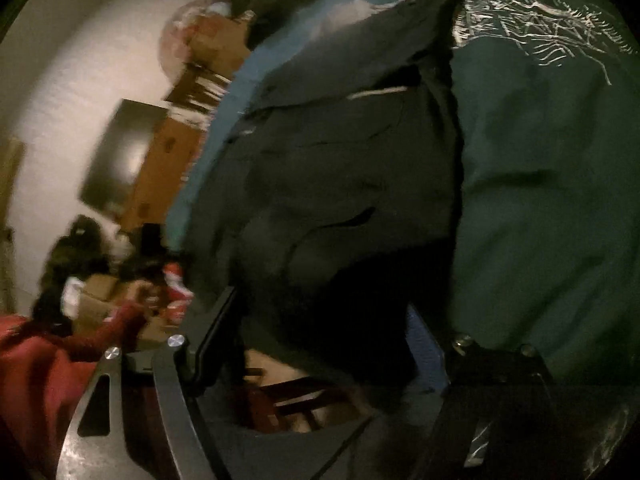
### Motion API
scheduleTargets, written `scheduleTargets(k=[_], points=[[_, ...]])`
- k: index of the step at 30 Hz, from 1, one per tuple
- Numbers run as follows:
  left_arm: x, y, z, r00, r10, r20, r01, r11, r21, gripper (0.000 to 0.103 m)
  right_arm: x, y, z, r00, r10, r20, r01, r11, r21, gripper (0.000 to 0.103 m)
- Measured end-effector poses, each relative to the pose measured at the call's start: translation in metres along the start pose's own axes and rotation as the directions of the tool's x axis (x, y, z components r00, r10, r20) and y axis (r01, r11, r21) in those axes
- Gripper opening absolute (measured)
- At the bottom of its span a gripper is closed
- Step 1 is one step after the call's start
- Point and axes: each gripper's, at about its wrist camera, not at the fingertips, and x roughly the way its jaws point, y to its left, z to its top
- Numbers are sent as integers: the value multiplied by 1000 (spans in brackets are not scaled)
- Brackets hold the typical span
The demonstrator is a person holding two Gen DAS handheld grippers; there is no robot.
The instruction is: Fold large clothes
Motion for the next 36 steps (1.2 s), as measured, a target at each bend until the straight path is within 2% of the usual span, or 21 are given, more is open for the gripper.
scheduleTargets(k=[2,4,5,8,11,12,15,16,17,19,21,22,24,26,28,30,32,34,36], points=[[0,0,0,1000,4,1,-4,1000,5,30,7,-1,1,1000,-20,0,20,1000,-2,82],[-1,-4,-1,1000,20,3,-20,1000,21,27,12,-3,-1,1000,-16,-2,16,1000,13,72],[-1,-6,-1,1000,24,0,-24,999,31,27,15,-4,-3,1000,-3,-6,3,1000,27,59],[0,-18,-7,999,39,-14,-38,996,80,18,20,2,-15,1000,-7,-17,8,999,46,42],[3,-21,-9,998,65,-16,-63,992,109,19,22,18,-27,999,-33,-25,34,999,19,40],[5,-20,-9,997,73,-8,-72,992,105,22,23,21,-29,999,-45,-26,45,999,14,40],[9,-20,-6,998,59,15,-60,995,81,23,31,25,-30,997,-75,-31,76,997,17,41],[9,-21,-5,998,63,16,-64,995,72,8,32,26,-30,996,-85,-28,86,996,21,41],[8,-23,-5,997,70,28,-71,996,46,4,32,28,-31,995,-96,-25,96,995,21,40],[-5,-34,-3,997,36,72,-37,999,13,3,28,39,-33,991,-131,-12,131,991,12,14],[-30,-49,6,987,-61,152,65,998,-20,3,15,57,-37,996,-83,38,82,997,16,10],[-45,-58,17,971,-119,205,126,992,-22,3,9,62,-37,997,-54,57,53,998,22,9],[-65,-70,42,944,-168,283,177,984,-6,3,-7,79,-33,992,31,119,-36,999,37,9],[-77,-77,75,916,-210,342,223,975,1,3,-22,89,-15,977,114,178,-123,991,46,9],[-80,-82,119,898,-223,379,239,971,4,3,-31,88,9,962,158,225,-176,982,61,9],[-73,-87,157,900,-191,393,204,979,8,3,-38,79,43,943,183,279,-217,971,98,9],[-57,-85,201,908,-152,390,172,985,-15,3,-43,60,83,922,198,332,-253,958,134,9],[-35,-72,245,920,-88,381,117,992,-53,4,-45,29,129,916,169,364,-248,951,184,9],[-9,-60,276,933,-14,360,47,995,-82,7,-36,4,165,920,150,362,-243,943,227,11]])
